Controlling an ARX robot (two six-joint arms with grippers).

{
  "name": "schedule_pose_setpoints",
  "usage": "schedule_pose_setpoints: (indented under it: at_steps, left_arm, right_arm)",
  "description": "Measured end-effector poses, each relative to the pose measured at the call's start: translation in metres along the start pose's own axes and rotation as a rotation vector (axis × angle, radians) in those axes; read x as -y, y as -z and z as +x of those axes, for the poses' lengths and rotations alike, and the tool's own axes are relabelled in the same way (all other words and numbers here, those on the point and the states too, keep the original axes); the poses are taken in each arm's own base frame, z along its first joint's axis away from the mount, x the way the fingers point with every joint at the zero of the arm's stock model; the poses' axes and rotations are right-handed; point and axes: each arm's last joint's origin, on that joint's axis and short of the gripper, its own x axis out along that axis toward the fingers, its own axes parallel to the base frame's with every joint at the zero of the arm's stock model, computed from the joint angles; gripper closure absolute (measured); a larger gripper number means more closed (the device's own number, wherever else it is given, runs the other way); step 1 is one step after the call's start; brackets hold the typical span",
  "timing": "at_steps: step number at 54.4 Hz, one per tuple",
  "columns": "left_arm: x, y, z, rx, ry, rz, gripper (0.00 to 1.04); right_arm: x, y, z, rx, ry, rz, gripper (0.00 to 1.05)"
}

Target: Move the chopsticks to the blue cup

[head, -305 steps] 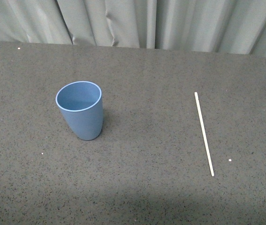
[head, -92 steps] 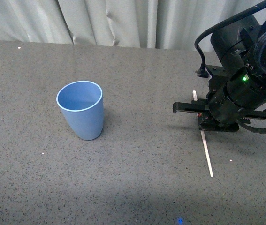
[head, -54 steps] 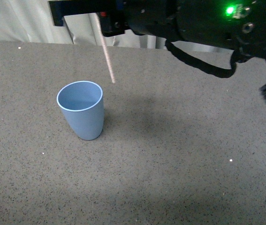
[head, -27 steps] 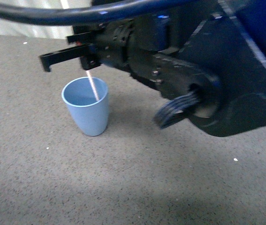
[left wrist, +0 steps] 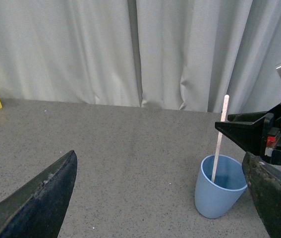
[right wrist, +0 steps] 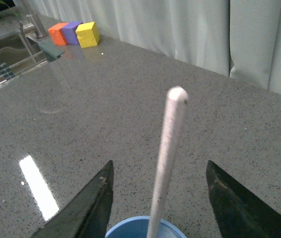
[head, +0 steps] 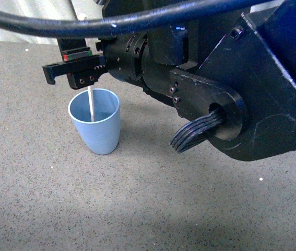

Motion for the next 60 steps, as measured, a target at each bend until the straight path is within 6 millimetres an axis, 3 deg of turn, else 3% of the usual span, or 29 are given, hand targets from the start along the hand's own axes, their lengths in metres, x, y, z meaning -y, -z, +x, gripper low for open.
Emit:
schedule_pose_setpoints:
  at_steps: [14, 26, 34, 38, 48, 53, 60]
  left_arm:
    - [0.000, 0.000, 0.000, 0.000, 0.000, 0.000, 0.07]
    - [0.000, 0.000, 0.000, 0.000, 0.000, 0.000, 0.07]
    - [0.000, 0.000, 0.000, 0.000, 0.000, 0.000, 0.07]
    - [0.000, 0.000, 0.000, 0.000, 0.000, 0.000, 0.07]
    - [0.000, 0.000, 0.000, 0.000, 0.000, 0.000, 0.07]
    - [0.000, 0.000, 0.000, 0.000, 0.000, 0.000, 0.07]
    - [0.000, 0.000, 0.000, 0.000, 0.000, 0.000, 0.07]
  right_arm:
    - [0.014, -0.030, -0.031, 0.082, 0.094, 0.114, 0.08]
    - [0.053, -0.051, -0.082, 0.109, 0.371, 0.241, 0.09]
    - [0.071, -0.054, -0.117, 0.098, 0.525, 0.271, 0.09]
    - [0.079, -0.050, -0.148, 0.074, 0.640, 0.267, 0.09]
    - [0.071, -0.045, -0.220, 0.085, 0.841, 0.242, 0.09]
    - [0.060, -0.042, -0.246, 0.123, 0.916, 0.190, 0.10]
    - [0.046, -0.037, -0.274, 0.276, 0.840, 0.011, 0.29]
